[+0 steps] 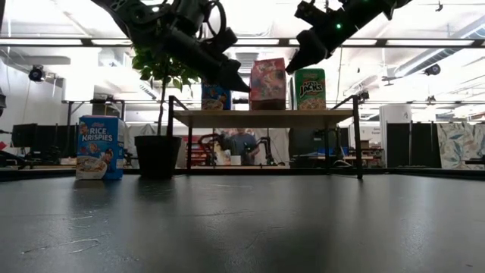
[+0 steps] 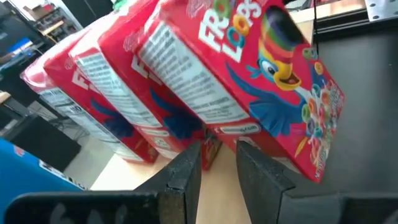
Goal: Stack cereal on shelf
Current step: Put the red cereal box aligned with the other red cereal boxes on the shelf
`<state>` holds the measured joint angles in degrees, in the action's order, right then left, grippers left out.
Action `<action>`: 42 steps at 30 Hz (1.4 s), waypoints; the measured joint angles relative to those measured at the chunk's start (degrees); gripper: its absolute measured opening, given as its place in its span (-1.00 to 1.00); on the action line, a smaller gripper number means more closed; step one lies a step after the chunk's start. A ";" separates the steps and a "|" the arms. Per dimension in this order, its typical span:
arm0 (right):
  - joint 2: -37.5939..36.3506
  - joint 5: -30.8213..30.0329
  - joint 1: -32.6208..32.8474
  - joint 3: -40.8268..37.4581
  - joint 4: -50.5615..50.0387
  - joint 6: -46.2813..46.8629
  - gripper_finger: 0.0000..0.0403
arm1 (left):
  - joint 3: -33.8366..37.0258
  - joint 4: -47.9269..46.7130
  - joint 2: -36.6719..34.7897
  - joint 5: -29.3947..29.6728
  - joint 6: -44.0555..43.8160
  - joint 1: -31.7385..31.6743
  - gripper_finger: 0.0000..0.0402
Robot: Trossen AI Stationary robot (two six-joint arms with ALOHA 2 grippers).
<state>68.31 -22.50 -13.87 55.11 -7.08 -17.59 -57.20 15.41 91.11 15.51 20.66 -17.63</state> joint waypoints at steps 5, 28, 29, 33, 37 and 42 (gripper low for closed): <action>0.02 -0.05 -0.04 -0.04 -0.04 -0.31 -0.96 | 0.03 0.03 0.00 -1.83 -0.25 0.25 -0.58; 0.33 -0.11 0.10 -1.93 3.75 1.22 -0.96 | 0.32 6.48 -0.06 -0.41 -9.67 0.57 -0.58; 0.30 -0.55 0.14 -1.84 2.68 0.99 -0.96 | 0.31 5.32 -0.29 0.97 -8.64 0.59 -0.58; -2.62 5.66 1.28 0.31 -7.42 3.97 -0.96 | 0.31 -4.46 -3.88 1.46 -5.35 1.68 -0.58; -6.16 22.18 2.57 0.23 -14.29 8.35 -0.96 | 0.32 -14.66 -6.52 -11.86 -2.37 5.73 -0.58; -7.63 24.86 5.87 -3.44 -15.31 14.89 -0.96 | 0.44 -20.22 -6.67 -16.00 0.46 12.66 -0.58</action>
<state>60.69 2.36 -8.00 51.66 -22.39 -2.70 -56.75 -4.81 84.44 -0.49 21.12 -4.97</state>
